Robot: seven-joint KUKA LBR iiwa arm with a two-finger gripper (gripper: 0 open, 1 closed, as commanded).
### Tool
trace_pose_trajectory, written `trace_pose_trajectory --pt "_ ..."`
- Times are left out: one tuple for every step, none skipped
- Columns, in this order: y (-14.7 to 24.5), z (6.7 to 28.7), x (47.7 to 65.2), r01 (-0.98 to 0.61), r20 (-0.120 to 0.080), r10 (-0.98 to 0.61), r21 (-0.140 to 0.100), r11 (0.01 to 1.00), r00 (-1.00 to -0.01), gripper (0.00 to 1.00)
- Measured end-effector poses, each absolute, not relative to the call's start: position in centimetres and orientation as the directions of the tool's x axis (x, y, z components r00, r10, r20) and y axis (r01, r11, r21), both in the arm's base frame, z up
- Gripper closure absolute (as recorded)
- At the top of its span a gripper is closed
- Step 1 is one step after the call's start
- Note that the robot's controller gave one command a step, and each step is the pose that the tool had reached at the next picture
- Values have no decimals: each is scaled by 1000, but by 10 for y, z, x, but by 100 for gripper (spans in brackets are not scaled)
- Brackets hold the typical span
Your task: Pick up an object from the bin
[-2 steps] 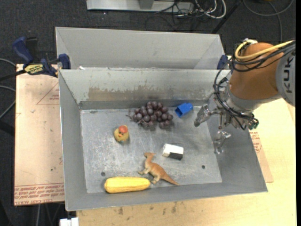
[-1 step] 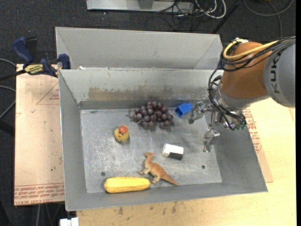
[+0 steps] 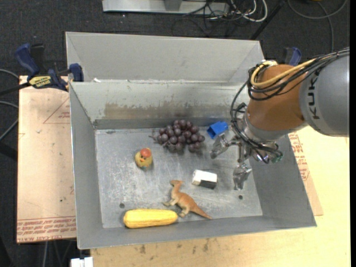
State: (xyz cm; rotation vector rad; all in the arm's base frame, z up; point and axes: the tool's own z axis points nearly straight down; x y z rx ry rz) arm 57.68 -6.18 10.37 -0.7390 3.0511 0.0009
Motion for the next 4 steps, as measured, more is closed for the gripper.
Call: trace_pose_trajectory --pt "-37 94 576 -478 -1 -478 2 879 -879 0" --pt "-25 86 575 -254 -2 -254 1 967 -967 0" --pt "7 78 555 -413 -5 -413 -2 911 -911 100" --pt "7 78 555 -413 -5 -413 -2 911 -911 100"
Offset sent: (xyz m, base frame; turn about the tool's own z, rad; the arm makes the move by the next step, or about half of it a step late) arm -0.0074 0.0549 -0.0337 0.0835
